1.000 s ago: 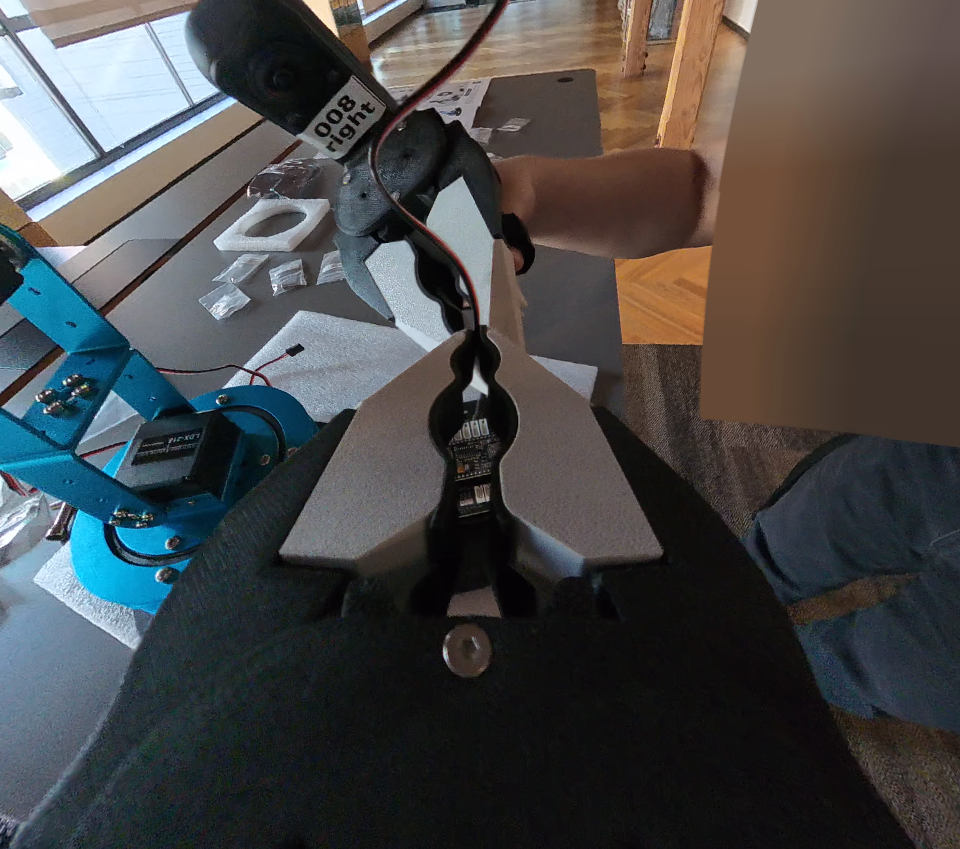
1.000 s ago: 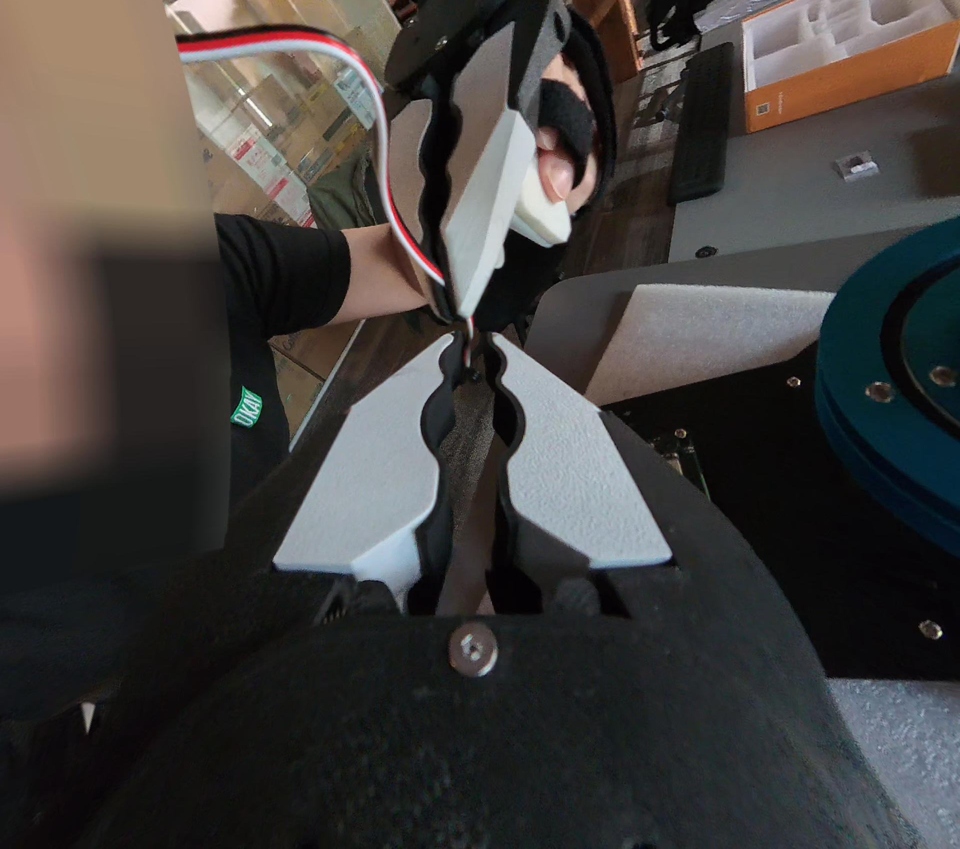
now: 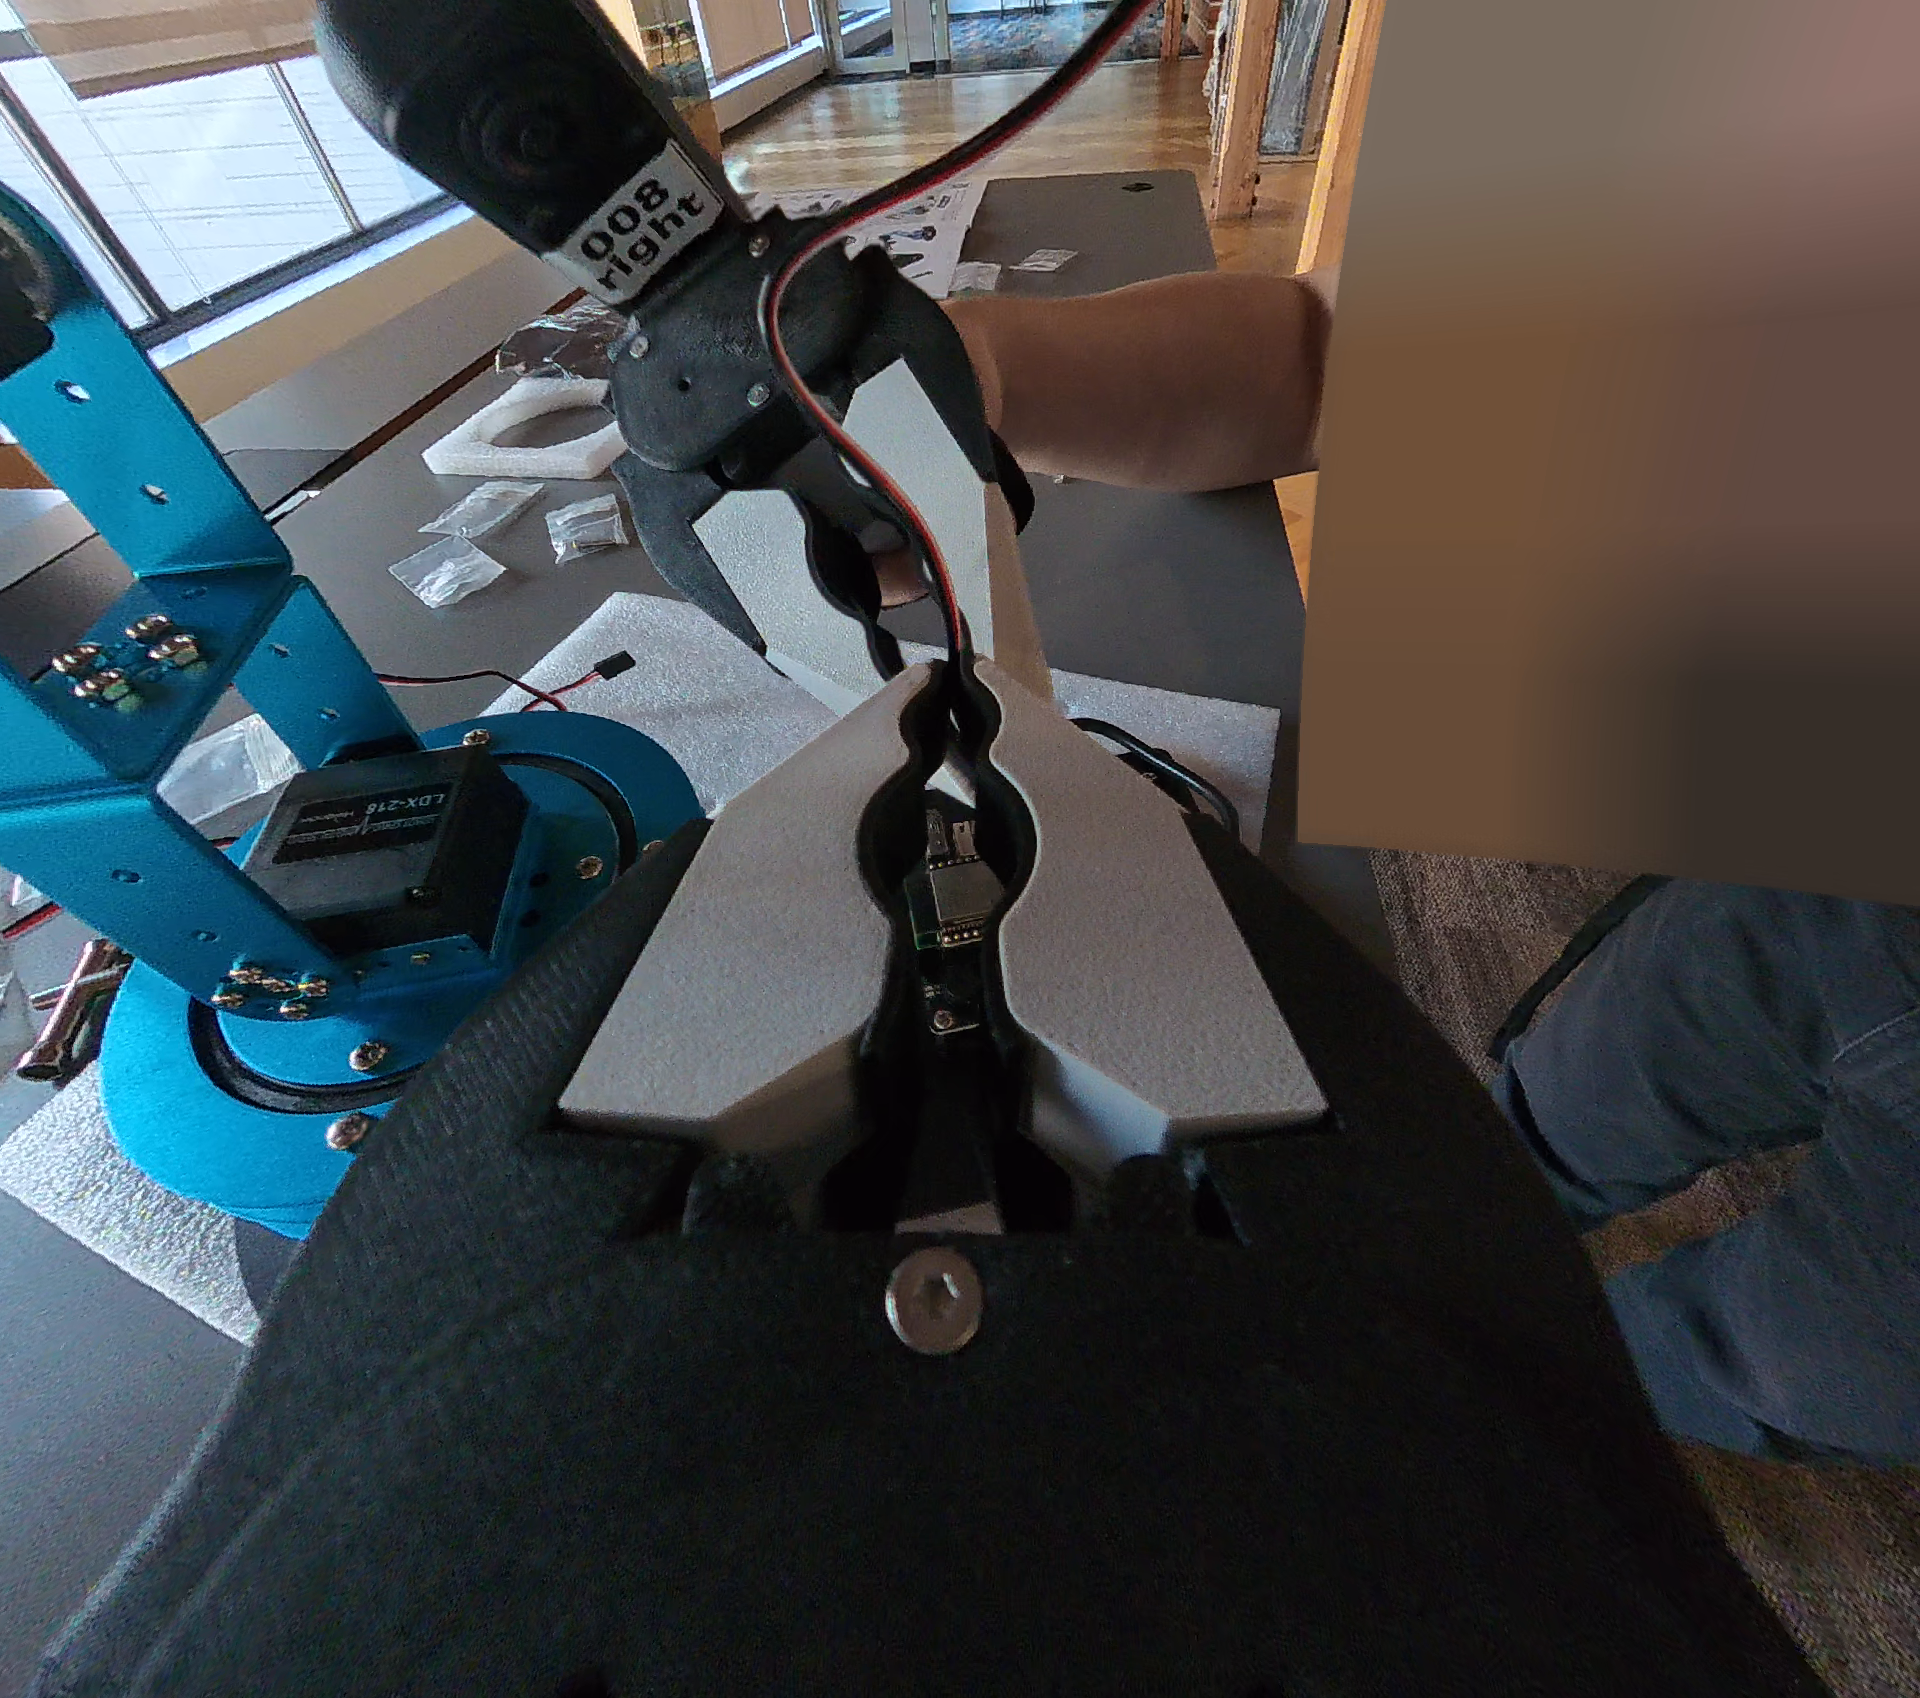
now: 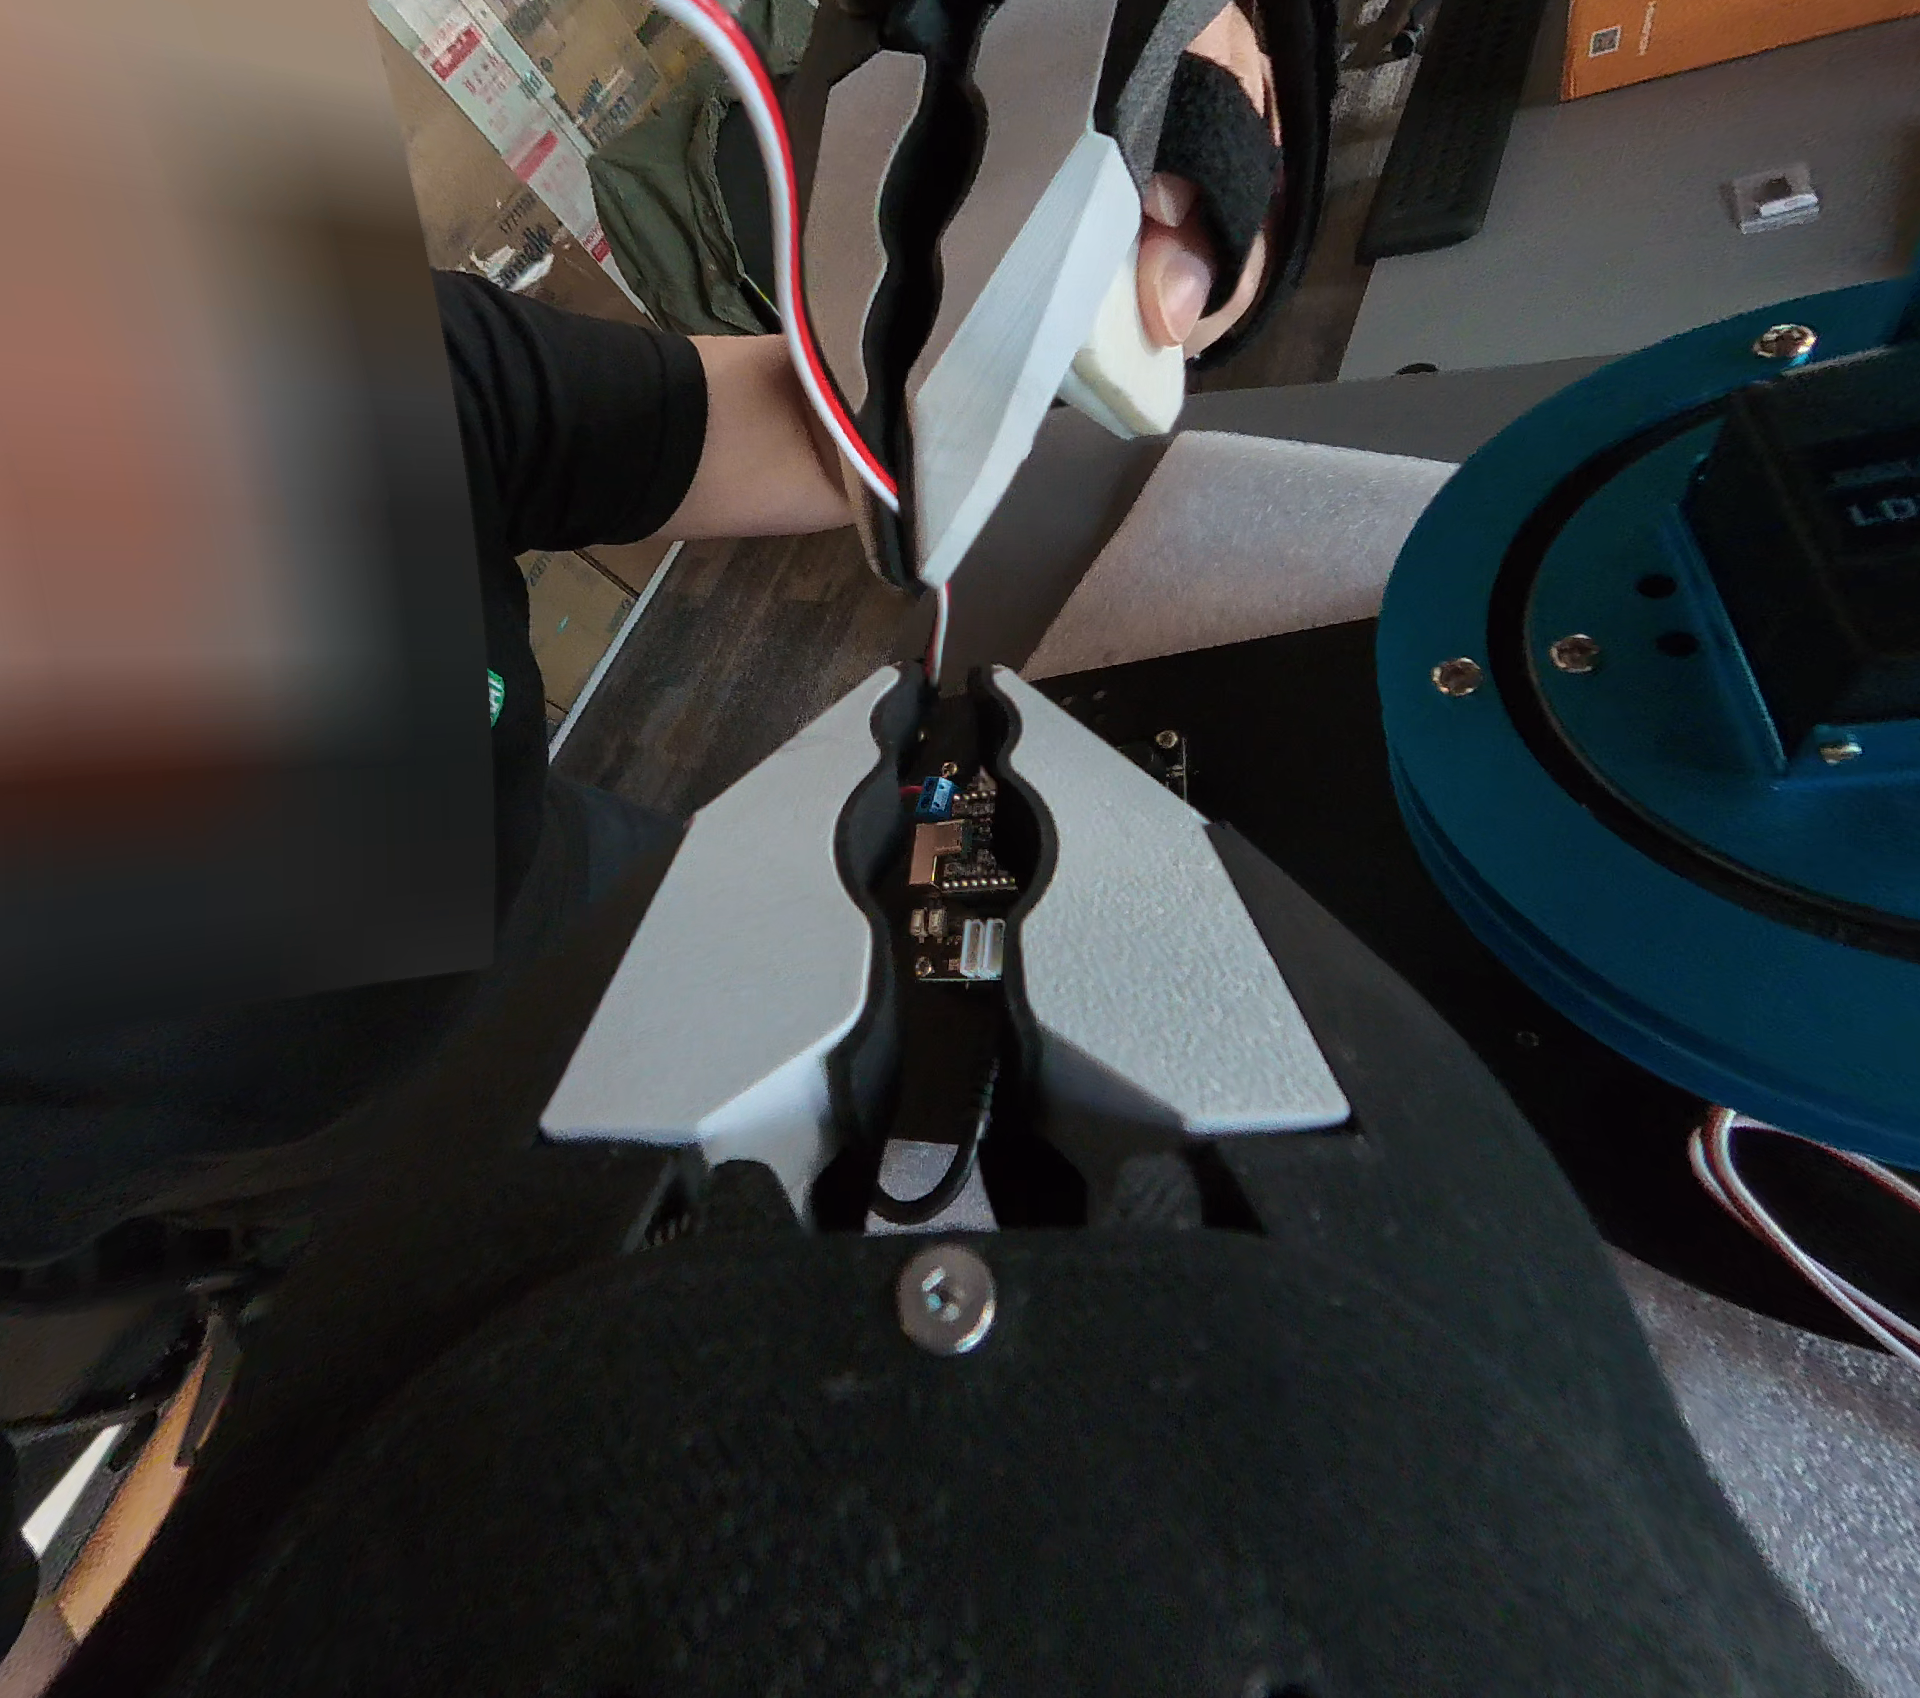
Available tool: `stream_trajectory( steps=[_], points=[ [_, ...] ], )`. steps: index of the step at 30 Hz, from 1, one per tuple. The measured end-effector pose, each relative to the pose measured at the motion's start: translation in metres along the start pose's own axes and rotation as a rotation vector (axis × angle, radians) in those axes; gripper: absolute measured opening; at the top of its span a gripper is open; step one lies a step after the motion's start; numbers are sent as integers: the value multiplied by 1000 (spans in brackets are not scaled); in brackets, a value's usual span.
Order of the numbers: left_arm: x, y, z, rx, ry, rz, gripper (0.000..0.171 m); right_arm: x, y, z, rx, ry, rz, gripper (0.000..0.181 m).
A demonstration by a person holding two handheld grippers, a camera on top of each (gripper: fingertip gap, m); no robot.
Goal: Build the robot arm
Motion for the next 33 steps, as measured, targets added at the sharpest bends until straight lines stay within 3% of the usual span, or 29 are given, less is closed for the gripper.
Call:
stream_trajectory(
  steps=[11, 15, 20, 23, 25, 29, 33],
  points=[
    [-1, 0, -2, 10, -7, 8, 0, 0, -2, 3, 30, -31, -74, 13],
    [0, 0, -2, 15, 0, 17, 0, -2, -4, 4, 41, -38, -103, 3],
    [-1, 2, 2, 11, 15, -18, 0, 2, -4, 6, 41, -13, -17, 1],
    [0, 7, 3, 51, 55, -65, 22, 4, -1, 8, 69, 19, 92, 2],
    [1, 13, 4, 65, 106, -96, 26, 5, -2, 12, 73, 23, 155, 2],
    [6, 19, 18, -1, 185, -157, 11, 5, -4, 12, 94, 8, 182, 2],
    [10, 17, 31, -16, 236, -123, 3, 8, -8, 12, 69, 8, 196, 1]
  ],
)
Point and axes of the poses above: each gripper's, where its closed fingertips meet, y back along the fingers, z out of its underside, x = y × z across the jaws, the point moved 8 cm from there along y, back along the fingers, and after that the axes turned 6 degrees about z, right-handed, at the moved point
